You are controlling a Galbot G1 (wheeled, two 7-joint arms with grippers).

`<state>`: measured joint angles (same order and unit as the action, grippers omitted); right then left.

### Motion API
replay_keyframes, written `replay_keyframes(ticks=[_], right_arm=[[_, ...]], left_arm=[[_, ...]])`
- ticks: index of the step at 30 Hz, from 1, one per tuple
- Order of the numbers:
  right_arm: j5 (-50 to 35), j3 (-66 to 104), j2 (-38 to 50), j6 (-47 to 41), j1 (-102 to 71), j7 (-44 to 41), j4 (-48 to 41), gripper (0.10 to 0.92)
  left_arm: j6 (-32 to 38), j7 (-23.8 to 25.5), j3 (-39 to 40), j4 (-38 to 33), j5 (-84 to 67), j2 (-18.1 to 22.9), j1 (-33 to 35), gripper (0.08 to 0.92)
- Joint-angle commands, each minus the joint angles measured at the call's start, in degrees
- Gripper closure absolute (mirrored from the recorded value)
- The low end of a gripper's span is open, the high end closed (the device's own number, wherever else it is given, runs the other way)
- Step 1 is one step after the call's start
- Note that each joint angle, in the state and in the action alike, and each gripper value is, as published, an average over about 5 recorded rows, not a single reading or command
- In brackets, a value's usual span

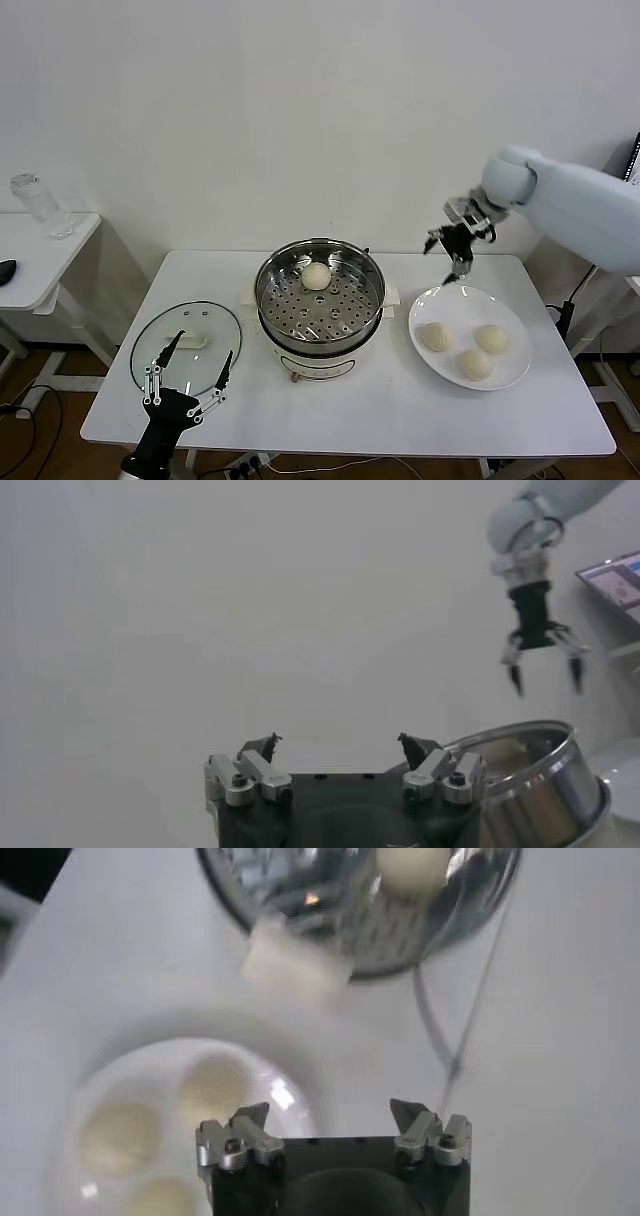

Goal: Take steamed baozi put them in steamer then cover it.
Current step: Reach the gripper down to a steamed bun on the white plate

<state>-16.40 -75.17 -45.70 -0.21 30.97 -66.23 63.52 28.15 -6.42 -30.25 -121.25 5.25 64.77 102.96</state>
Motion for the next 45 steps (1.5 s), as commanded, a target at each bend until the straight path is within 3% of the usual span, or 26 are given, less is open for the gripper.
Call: replay_keyframes(ticks=[1, 33, 45], right_arm=[[-4.0, -4.0, 5.4, -6.2, -8.4, 2.8, 0.3, 0.203], [0.4, 1.3, -4.1, -6.2, -17.5, 8.8, -6.9, 0.206], [1.3, 1.4, -3.3, -6.2, -16.2, 8.4, -5.7, 0.317]], left_arm=[[-0.1, 0.0, -0.2, 0.1, 0.2, 0.3, 0.2, 0.177], [0.7, -0.5, -0.7, 1.7, 0.3, 0.5, 0.0, 0.177], [0.7, -0.7, -1.4, 1.2, 0.0, 0.4, 0.2, 0.177]])
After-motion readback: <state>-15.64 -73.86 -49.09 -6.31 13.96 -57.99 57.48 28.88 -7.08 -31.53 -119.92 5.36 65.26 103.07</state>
